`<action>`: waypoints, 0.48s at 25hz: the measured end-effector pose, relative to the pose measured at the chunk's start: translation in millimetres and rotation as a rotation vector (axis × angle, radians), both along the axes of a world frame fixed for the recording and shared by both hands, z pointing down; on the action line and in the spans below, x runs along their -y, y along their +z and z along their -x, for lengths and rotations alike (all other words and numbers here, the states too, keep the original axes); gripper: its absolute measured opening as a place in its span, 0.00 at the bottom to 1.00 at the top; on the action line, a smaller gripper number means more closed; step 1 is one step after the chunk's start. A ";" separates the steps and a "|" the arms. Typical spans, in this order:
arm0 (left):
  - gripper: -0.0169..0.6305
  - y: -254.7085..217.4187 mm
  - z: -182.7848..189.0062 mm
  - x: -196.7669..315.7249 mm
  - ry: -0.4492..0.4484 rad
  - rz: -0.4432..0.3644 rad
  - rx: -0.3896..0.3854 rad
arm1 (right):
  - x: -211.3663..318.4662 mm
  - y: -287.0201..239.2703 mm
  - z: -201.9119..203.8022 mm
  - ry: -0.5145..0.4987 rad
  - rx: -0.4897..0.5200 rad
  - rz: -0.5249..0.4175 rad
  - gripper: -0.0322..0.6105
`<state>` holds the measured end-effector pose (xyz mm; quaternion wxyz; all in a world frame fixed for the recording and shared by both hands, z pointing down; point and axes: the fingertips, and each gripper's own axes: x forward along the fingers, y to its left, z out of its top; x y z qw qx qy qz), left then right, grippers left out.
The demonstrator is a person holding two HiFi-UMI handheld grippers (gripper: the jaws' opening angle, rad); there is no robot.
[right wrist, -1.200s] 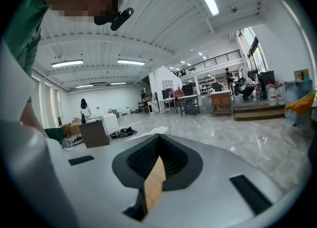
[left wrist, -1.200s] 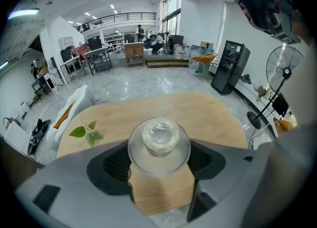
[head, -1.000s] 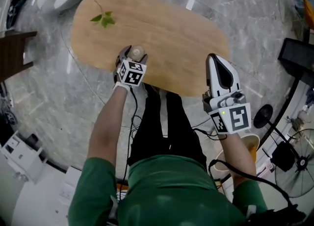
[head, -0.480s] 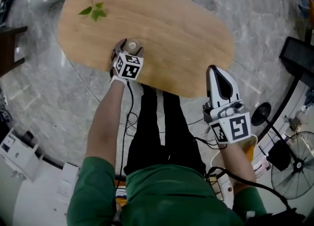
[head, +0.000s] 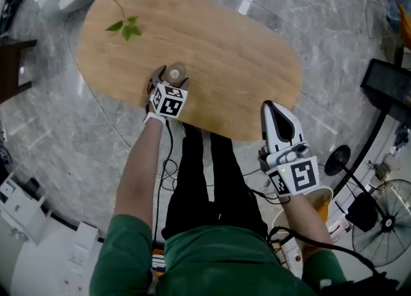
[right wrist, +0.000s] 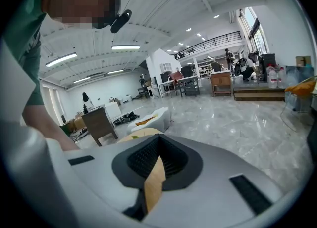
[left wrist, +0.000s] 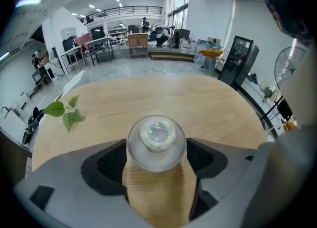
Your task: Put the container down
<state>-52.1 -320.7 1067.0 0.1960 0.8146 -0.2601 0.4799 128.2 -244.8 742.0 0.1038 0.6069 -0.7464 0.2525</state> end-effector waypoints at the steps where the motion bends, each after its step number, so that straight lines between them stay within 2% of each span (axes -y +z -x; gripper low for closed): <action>1: 0.60 -2.3 2.4 -3.6 -0.005 0.007 -0.002 | 1.3 -2.0 2.4 -0.004 0.002 -0.004 0.07; 6: 0.61 -50.0 16.9 -22.5 -0.074 -0.006 -0.052 | 12.6 -31.3 5.3 -0.013 0.004 -0.049 0.07; 12: 0.61 -162.5 48.8 -44.2 -0.165 -0.048 -0.119 | 17.5 -83.1 6.0 0.001 0.007 -0.098 0.07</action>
